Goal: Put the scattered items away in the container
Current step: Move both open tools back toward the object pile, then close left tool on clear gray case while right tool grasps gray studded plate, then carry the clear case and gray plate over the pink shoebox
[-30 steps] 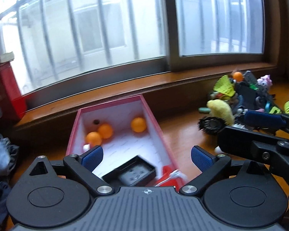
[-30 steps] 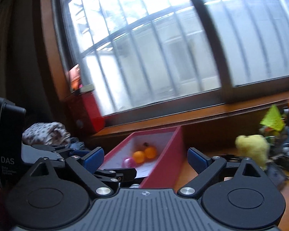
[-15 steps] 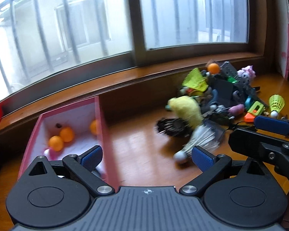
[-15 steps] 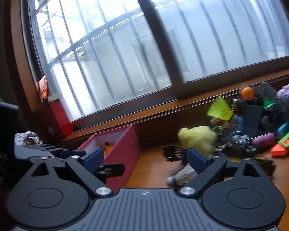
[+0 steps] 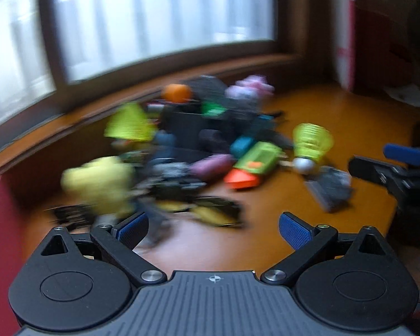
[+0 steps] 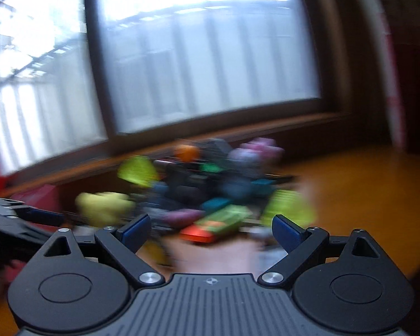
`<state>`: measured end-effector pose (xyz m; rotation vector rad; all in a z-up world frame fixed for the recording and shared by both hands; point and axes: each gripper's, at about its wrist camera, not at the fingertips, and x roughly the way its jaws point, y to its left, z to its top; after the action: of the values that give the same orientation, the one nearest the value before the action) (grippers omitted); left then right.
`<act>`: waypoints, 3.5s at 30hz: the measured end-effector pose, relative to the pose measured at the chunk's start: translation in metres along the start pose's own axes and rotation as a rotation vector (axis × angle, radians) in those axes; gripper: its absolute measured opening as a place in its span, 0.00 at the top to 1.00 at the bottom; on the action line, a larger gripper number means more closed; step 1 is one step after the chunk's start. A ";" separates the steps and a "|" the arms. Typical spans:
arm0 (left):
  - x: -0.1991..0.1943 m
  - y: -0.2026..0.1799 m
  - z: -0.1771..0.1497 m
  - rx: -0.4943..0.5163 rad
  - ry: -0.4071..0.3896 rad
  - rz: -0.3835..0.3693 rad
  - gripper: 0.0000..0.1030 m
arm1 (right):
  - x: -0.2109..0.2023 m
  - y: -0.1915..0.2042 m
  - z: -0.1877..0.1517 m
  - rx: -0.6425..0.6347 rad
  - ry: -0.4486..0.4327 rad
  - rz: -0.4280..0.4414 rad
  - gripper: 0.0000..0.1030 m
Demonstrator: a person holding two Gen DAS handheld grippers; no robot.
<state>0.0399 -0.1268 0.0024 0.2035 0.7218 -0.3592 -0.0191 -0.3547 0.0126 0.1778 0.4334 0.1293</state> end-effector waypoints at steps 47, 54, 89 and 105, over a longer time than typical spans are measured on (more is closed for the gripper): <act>0.062 -0.053 -0.010 -0.118 0.190 0.037 0.53 | 0.110 -0.076 -0.026 -0.206 0.218 0.207 0.15; 0.062 -0.052 -0.009 -0.113 0.173 0.035 0.53 | 0.102 -0.063 -0.033 -0.291 0.225 0.232 0.30; -0.062 0.090 -0.033 -0.295 -0.017 0.274 0.56 | 0.088 0.095 0.000 -0.254 0.145 0.471 0.30; -0.117 0.196 -0.057 -0.350 -0.113 0.309 0.56 | 0.085 0.226 0.006 -0.269 0.101 0.523 0.30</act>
<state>0.0002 0.0996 0.0509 -0.0379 0.6187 0.0521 0.0407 -0.1206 0.0283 0.0156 0.4576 0.7086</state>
